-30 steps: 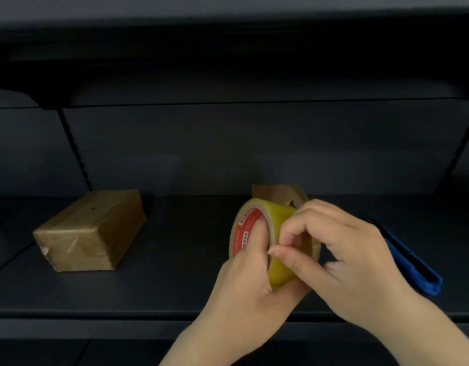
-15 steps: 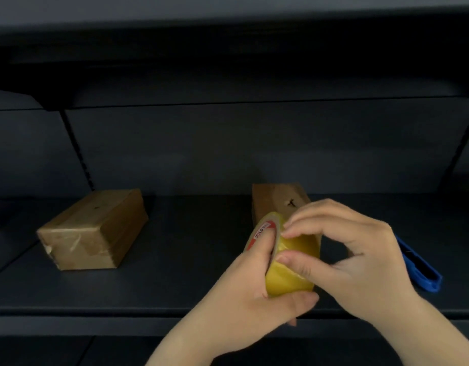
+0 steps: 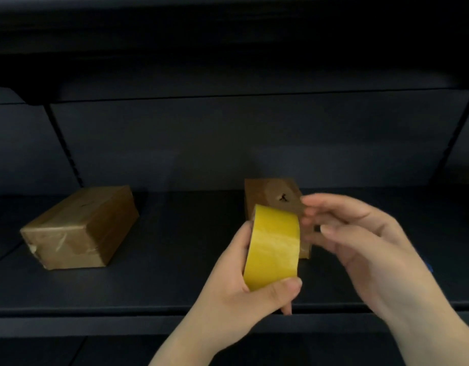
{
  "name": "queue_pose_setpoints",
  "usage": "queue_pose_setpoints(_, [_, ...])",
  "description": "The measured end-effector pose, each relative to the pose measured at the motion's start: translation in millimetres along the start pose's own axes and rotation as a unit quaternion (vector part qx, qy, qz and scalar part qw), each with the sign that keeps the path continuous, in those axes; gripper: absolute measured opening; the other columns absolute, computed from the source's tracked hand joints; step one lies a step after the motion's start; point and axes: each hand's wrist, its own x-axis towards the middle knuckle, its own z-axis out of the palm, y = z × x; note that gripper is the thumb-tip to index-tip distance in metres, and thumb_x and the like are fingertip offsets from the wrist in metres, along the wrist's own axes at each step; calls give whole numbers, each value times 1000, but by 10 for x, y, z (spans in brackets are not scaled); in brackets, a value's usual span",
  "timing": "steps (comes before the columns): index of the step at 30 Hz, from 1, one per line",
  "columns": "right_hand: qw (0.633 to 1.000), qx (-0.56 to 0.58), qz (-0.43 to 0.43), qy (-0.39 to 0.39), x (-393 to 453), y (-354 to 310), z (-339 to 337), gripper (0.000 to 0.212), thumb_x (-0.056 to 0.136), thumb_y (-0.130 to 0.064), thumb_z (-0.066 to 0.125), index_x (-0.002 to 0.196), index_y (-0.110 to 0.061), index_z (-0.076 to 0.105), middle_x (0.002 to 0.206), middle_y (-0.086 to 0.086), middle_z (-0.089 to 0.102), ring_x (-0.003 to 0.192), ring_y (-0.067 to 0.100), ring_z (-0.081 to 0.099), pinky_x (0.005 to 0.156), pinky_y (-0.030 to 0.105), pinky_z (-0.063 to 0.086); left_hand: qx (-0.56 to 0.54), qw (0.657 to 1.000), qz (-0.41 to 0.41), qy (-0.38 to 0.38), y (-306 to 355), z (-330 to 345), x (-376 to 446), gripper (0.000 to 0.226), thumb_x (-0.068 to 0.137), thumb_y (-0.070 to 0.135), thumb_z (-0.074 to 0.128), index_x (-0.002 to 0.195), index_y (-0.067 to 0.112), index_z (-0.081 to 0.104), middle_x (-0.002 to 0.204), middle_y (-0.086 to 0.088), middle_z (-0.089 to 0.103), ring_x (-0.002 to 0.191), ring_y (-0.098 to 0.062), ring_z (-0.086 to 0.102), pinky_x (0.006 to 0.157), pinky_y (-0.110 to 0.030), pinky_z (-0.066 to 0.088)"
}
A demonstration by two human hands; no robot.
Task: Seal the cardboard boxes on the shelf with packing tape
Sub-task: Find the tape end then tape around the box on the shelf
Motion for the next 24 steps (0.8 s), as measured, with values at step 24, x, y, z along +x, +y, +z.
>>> queue_pose_setpoints(24, [983,80,96,-131,119,-93,74,33,50,-5,73,80,-19,72,55,4,61,51,12,61,52,24,52,23,998,20,-60,101,-34,-3,56,75,21,70,124,31,45,82,5,67,63,-10,62,58,-30,50])
